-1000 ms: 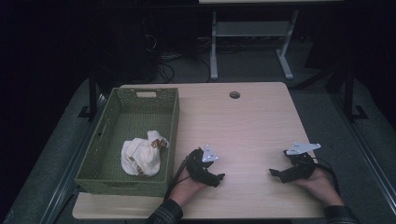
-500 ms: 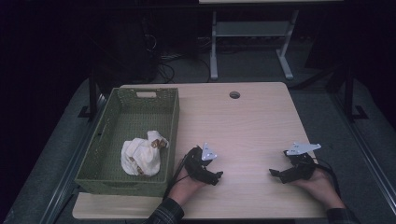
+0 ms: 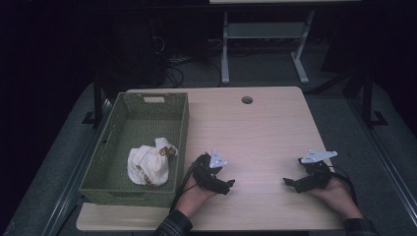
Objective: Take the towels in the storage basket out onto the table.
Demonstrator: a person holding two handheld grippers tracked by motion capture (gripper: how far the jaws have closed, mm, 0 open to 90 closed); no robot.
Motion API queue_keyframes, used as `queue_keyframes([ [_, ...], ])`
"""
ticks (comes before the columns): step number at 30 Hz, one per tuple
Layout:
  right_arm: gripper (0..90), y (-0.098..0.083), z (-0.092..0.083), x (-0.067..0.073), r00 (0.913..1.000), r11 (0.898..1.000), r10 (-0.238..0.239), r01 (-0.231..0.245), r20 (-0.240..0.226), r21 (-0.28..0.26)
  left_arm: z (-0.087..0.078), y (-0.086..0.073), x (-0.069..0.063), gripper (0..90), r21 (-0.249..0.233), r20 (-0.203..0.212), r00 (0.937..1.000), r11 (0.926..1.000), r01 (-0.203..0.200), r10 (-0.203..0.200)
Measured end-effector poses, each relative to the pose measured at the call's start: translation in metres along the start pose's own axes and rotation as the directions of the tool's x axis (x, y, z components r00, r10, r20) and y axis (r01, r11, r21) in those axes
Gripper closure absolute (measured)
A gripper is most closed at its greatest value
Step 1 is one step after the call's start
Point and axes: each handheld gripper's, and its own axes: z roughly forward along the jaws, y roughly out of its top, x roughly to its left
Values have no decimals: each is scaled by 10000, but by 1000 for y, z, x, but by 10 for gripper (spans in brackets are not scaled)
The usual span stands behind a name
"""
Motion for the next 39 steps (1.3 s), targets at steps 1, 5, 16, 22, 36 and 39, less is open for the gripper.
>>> queue_keyframes([
  [1,0,0,0,0,10000,10000,0,0,0,0,0,0,0,124,0,0,10000,10000,0,0],
  [5,0,0,0,0,10000,10000,-1,1,0,2,-4,4,0,126,-20,-25,10000,10000,-36,36],
  [16,0,0,0,0,10000,10000,0,0,1,2,-8,8,1,127,-54,-71,9999,9999,105,-105],
  [22,0,0,0,0,10000,10000,-1,1,0,3,-12,14,2,127,-69,-49,10000,10000,64,-64],
  [36,0,0,0,0,10000,10000,-3,3,1,3,-19,25,5,127,-27,42,9997,9997,261,-261],
  [39,0,0,0,0,10000,10000,-2,2,1,2,-21,28,6,127,26,137,9996,9997,233,-233],
])
